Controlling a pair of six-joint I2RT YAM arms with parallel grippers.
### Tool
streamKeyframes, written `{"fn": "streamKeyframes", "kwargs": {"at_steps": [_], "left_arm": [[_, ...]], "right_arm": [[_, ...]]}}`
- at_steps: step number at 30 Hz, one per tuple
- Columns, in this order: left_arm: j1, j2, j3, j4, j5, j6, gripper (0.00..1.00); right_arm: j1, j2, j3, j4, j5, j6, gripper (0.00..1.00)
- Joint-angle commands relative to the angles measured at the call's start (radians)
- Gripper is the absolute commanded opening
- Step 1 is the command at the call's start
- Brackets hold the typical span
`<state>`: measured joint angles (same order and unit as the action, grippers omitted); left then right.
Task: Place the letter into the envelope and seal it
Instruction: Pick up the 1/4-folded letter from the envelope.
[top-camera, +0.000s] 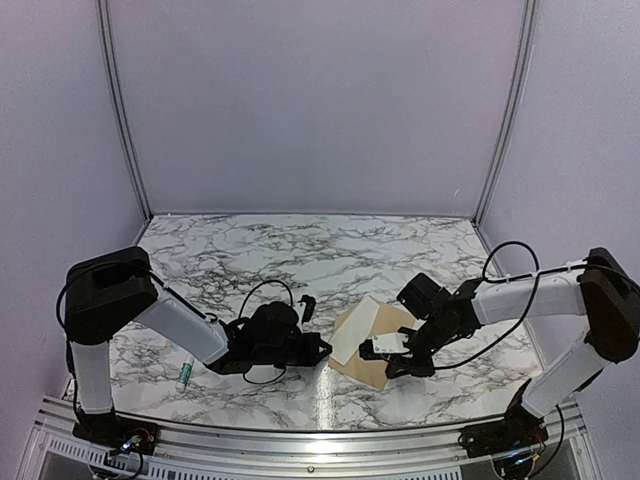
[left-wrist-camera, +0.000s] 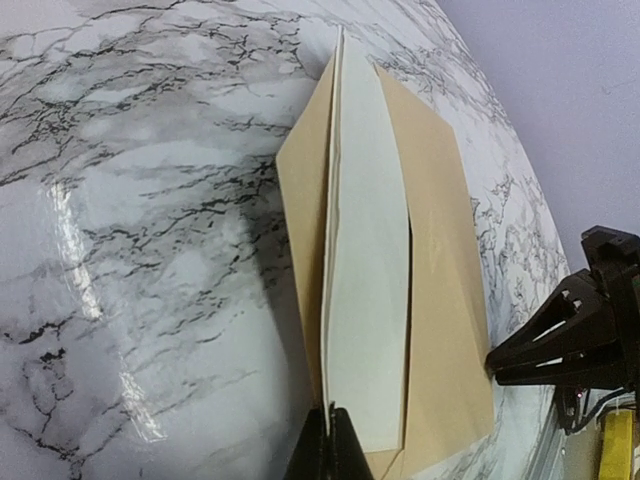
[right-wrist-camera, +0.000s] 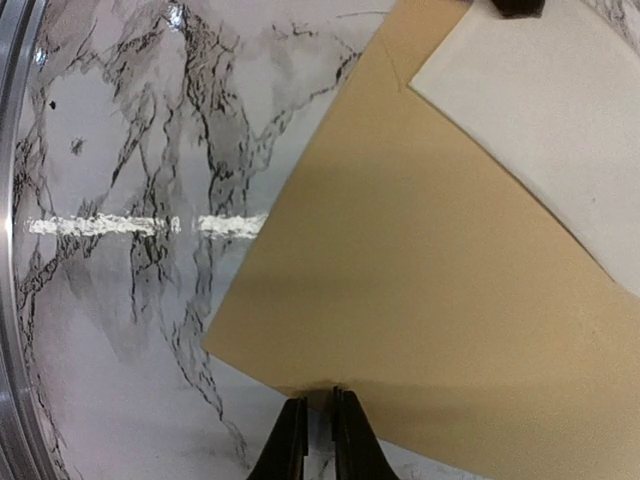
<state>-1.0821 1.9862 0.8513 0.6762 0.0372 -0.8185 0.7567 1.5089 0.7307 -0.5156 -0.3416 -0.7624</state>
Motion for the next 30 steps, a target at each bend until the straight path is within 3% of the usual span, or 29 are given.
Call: {"fn": "streamKeyframes", "kwargs": {"at_steps": [1, 11, 18, 23, 30], "left_arm": [[-0.025, 0.036, 0.037, 0.015, 0.001, 0.028, 0.0], [-0.026, 0.013, 0.055, 0.015, -0.003, 0.029, 0.0], [-0.022, -0.013, 0.029, -0.004, 0.049, -0.038, 0.0], [-0.025, -0.034, -0.012, -0.003, 0.023, -0.076, 0.0], [-0.027, -0.023, -0.005, -0.003, 0.02, -0.081, 0.0]], "right_arm": [[0.019, 0.05, -0.01, -0.01, -0.002, 0.002, 0.1], [0.009, 0.02, 0.006, -0.027, -0.006, 0.005, 0.1], [-0.18, -0.035, 0.127, -0.091, -0.123, -0.003, 0.23], [-0.231, -0.01, 0.16, -0.026, -0.096, 0.062, 0.3], [-0.234, 0.071, 0.15, 0.047, 0.035, 0.112, 0.29]]}}
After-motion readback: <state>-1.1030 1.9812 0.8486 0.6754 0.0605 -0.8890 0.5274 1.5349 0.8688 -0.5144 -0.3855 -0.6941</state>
